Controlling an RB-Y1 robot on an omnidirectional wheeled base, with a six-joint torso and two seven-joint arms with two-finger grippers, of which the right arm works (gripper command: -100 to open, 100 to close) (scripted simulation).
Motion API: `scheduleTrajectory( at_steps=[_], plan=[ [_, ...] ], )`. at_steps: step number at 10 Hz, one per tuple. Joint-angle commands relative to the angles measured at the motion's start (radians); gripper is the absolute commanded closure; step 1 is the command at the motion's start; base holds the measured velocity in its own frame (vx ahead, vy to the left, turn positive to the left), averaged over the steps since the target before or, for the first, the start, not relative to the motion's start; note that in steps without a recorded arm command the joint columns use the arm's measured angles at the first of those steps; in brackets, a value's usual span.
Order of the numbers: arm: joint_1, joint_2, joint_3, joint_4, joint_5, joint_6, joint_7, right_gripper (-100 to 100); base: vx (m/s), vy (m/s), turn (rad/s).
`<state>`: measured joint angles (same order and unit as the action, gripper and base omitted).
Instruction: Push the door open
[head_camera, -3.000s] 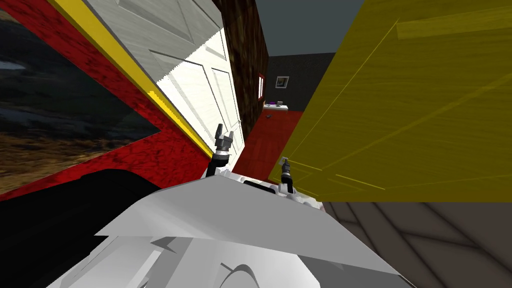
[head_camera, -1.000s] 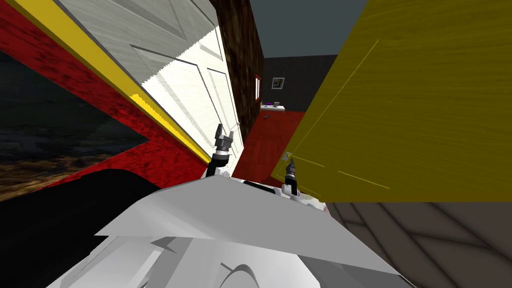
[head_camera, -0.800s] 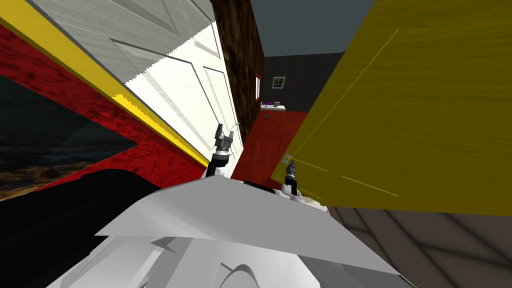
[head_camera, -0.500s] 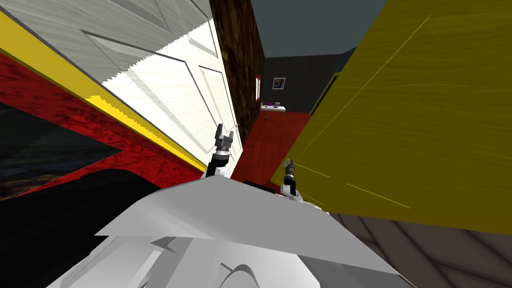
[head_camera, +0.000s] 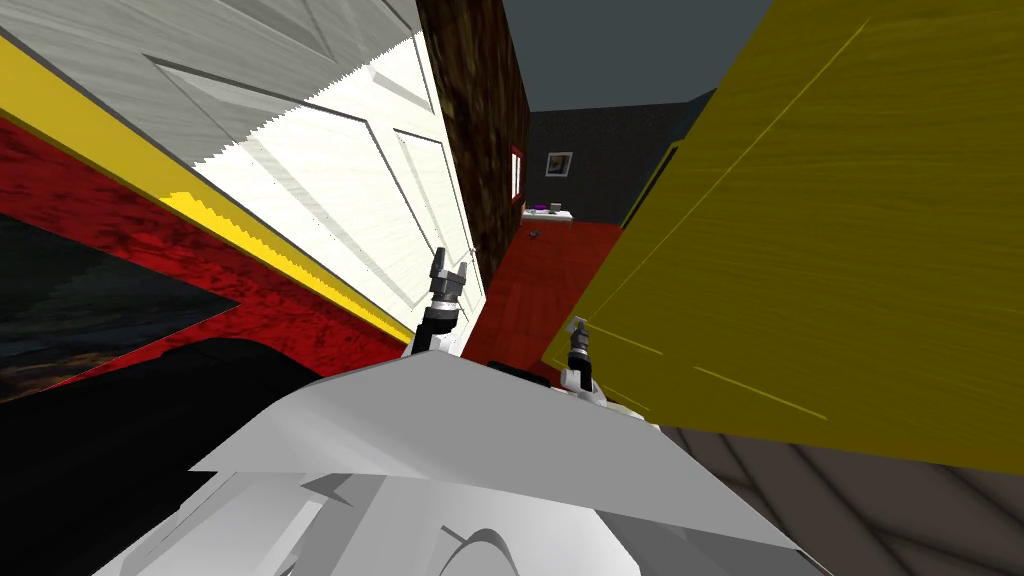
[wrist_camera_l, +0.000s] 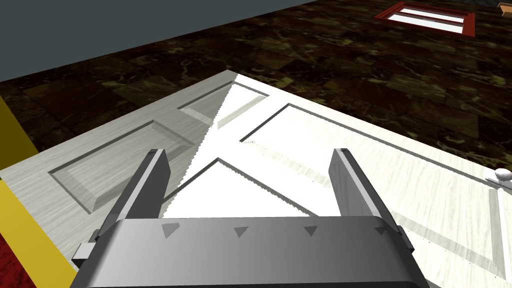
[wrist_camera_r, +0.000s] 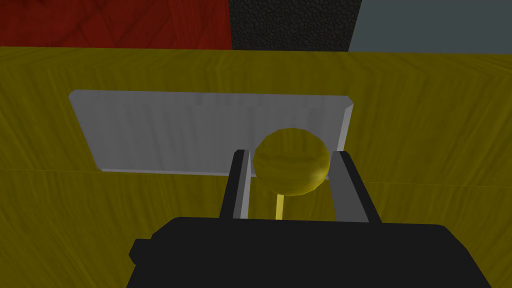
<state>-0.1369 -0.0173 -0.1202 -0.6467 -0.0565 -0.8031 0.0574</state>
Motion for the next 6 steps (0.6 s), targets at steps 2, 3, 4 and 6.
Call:
scheduleTrajectory(
  at_steps=[2,3,4,6],
  plan=[
    [0.000,0.000,0.000,-0.001,0.000,-0.001,-0.001,100,-0.003,0.001,-0.001],
    [0.001,-0.011,-0.010,0.002,-0.006,0.001,0.003,100,0.095,0.030,-0.027],
    [0.001,-0.015,-0.015,0.002,-0.009,0.001,0.004,100,0.148,0.024,-0.042],
    [0.001,-0.026,-0.029,0.003,-0.017,0.001,0.007,100,0.172,0.014,-0.036]
  ],
)
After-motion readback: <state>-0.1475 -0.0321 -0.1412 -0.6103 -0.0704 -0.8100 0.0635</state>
